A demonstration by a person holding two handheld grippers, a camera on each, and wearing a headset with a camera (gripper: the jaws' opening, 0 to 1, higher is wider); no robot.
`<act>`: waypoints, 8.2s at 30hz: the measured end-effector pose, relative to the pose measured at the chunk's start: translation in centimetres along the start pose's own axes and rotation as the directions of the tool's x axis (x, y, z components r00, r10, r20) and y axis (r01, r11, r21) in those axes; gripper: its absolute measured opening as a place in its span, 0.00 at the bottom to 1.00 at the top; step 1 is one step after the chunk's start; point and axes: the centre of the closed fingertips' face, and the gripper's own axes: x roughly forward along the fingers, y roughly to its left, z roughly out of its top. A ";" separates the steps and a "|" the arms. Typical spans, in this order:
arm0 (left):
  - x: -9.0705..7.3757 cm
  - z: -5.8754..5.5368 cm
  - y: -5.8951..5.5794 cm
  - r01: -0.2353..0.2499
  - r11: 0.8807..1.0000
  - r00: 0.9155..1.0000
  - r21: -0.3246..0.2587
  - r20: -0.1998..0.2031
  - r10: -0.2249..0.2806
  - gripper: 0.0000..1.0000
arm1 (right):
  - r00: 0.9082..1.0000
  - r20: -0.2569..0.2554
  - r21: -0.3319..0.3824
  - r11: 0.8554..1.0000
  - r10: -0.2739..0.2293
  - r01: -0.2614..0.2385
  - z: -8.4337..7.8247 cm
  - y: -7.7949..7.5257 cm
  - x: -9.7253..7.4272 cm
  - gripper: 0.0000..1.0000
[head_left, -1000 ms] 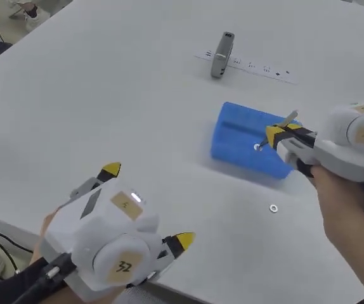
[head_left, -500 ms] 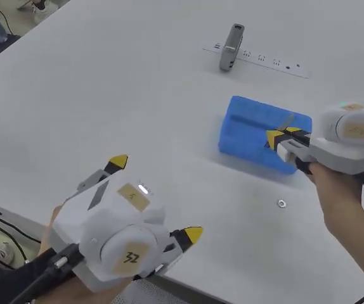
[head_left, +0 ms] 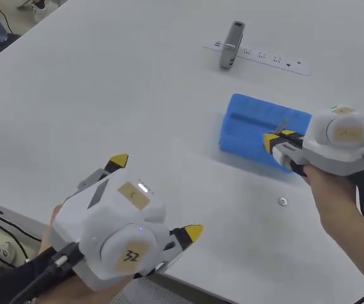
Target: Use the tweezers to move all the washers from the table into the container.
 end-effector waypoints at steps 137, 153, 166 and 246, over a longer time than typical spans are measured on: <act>0.2 -0.7 0.1 -0.013 0.999 0.999 0.041 -0.038 0.014 0.89 | 0.992 0.009 0.044 0.991 -0.123 0.123 0.8 -4.0 -3.7 0.03; 0.1 -0.5 0.3 -0.024 0.999 0.999 0.036 -0.021 0.025 0.89 | 0.999 0.001 -0.216 0.975 0.044 -0.043 2.2 1.7 -9.3 0.03; 0.1 -0.4 0.5 -0.036 0.999 0.999 0.038 -0.015 0.037 0.89 | 0.943 -0.287 -0.256 0.936 0.165 -0.242 -4.6 3.7 -9.8 0.03; -0.2 0.0 -0.6 0.007 0.998 1.000 0.069 -0.005 -0.007 0.89 | 0.994 -0.097 0.134 0.989 -0.049 0.062 -7.2 5.1 -18.2 0.63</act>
